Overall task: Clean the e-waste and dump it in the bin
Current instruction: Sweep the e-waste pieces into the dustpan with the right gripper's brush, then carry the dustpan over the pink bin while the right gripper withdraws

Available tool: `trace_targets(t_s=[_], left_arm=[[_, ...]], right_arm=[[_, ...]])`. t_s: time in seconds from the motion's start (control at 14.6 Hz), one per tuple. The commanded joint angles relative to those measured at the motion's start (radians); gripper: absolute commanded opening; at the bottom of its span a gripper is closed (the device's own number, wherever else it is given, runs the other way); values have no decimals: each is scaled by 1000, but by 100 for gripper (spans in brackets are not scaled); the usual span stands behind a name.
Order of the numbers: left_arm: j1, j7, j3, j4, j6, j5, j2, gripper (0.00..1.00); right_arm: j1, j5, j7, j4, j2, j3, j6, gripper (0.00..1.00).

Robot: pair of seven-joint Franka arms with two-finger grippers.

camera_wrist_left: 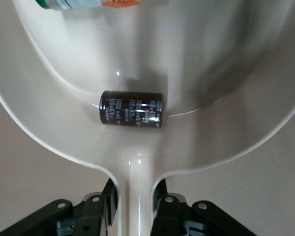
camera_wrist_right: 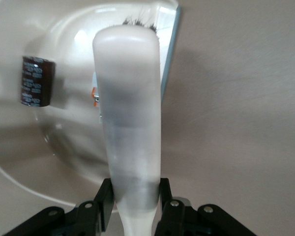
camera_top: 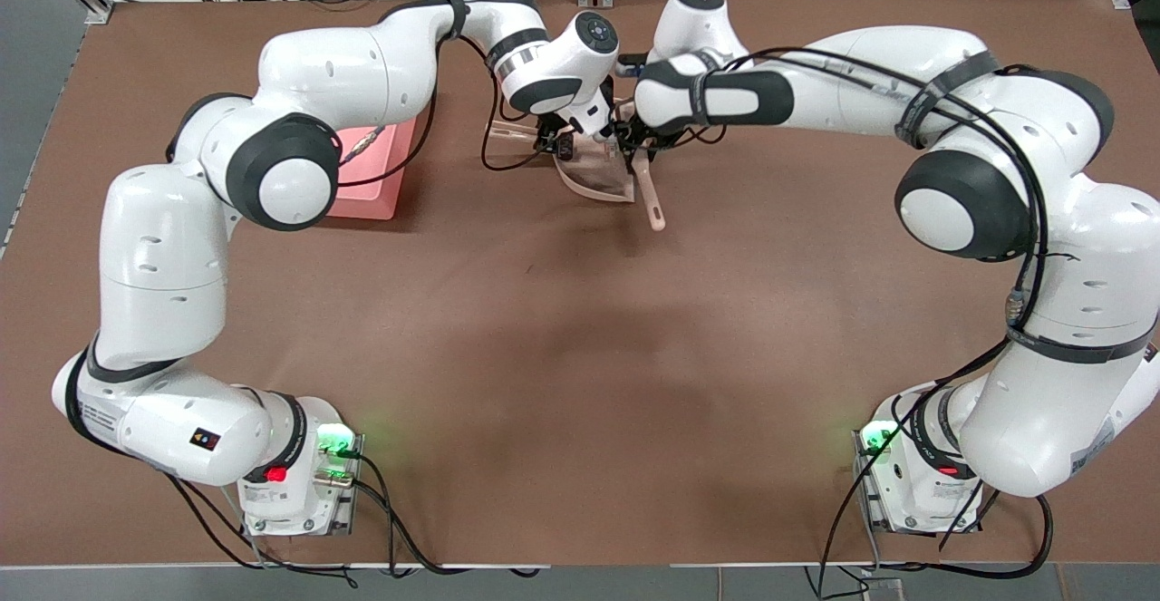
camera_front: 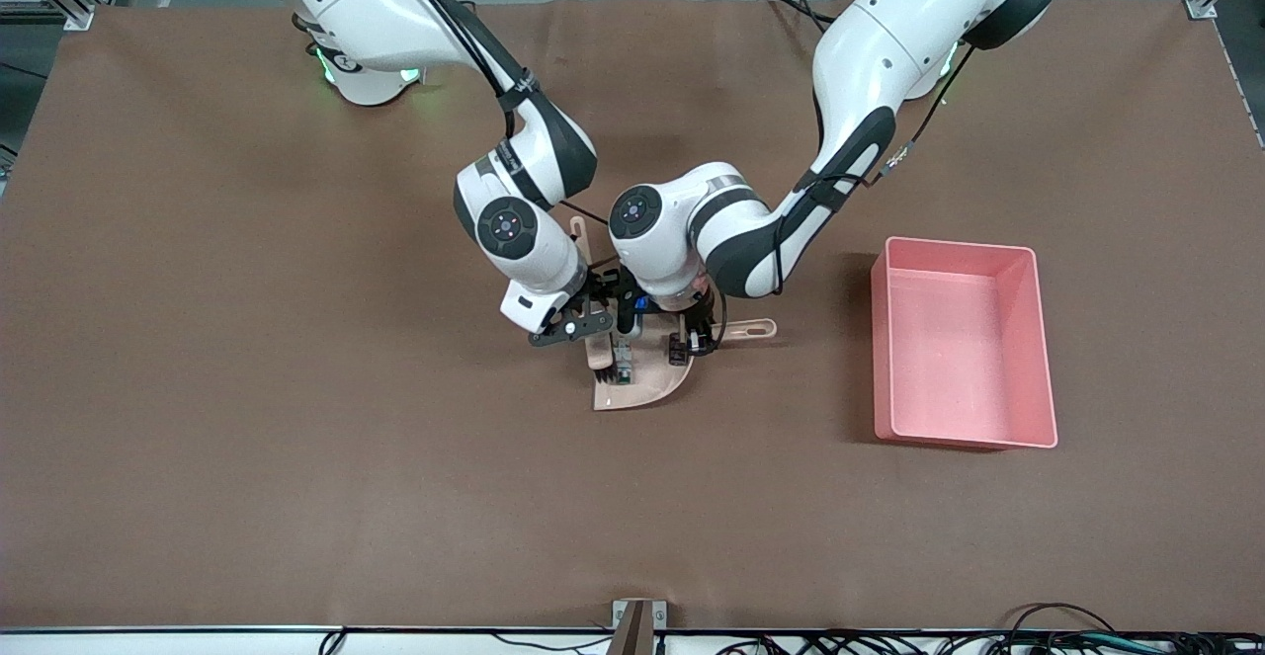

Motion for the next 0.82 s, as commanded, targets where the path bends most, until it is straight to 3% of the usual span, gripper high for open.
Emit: trace_targets(t_s=[0.0,0.41,0.62,0.76], left_arm=[[13,-23,1,35,18,-23,34,5],[32,-23,-1,30,176,-64,28,4],[33,-8,-10,32,187,-67,10,4],[53,-2,-39,32,180,-72,-18,4]], right_arm=[[-66,29,-52,-7,-80,21,-105,1],[-218,10,-57,-16,-180,1,-262,6],[-293,-103,-60,-37,-206,-7,-306,4],[-353,-128,-63,-87,-232,-7,-297,3]])
